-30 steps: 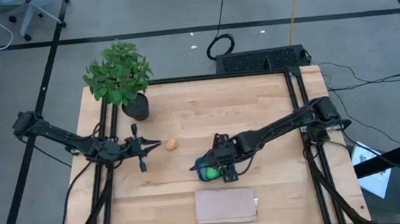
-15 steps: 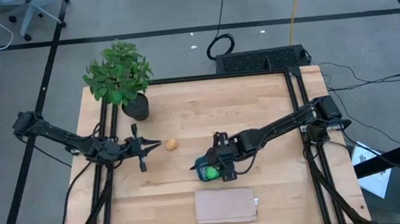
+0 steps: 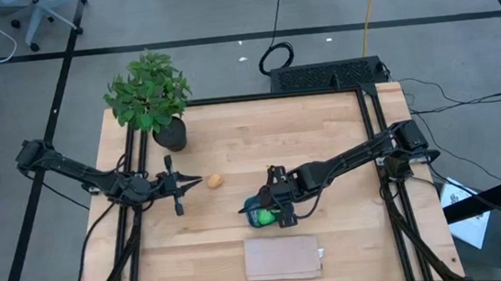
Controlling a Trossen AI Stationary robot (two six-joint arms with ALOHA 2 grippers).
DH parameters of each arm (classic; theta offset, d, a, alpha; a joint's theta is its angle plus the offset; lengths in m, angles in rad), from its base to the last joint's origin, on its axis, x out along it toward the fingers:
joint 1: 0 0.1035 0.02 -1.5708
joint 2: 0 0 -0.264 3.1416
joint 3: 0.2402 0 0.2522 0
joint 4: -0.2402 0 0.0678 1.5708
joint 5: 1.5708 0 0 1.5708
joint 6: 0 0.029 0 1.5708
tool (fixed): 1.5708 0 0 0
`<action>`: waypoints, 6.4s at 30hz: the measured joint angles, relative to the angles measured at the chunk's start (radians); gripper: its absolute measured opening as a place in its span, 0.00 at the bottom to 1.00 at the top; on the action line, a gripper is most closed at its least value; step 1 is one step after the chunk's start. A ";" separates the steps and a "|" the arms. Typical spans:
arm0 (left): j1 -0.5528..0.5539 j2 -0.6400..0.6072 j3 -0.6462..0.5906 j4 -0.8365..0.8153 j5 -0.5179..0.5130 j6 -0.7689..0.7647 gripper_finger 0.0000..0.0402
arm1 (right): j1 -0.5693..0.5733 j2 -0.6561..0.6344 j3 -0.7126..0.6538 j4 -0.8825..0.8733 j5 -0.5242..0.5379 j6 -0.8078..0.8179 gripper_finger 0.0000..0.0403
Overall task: Pick and placing Produce into tupperware
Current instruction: Adjust the blue bin, then put the brown potato into the blue bin
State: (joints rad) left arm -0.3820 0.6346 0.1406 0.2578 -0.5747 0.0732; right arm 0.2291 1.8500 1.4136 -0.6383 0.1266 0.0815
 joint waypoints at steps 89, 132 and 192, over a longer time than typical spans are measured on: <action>0.000 0.000 0.000 -0.023 0.000 -0.003 0.08 | -0.106 0.001 0.000 -0.181 -0.136 0.084 0.02; 0.000 0.000 0.000 -0.021 -0.001 -0.004 0.08 | -0.068 -0.144 0.000 -0.169 -0.156 0.116 0.02; 0.000 0.000 0.000 -0.022 -0.002 -0.007 0.08 | -0.041 -1.270 -0.601 0.268 0.009 0.036 0.00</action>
State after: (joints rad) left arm -0.3820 0.6346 0.1406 0.2356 -0.5770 0.0662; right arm 0.1877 0.5796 0.8125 -0.3700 0.1353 0.1175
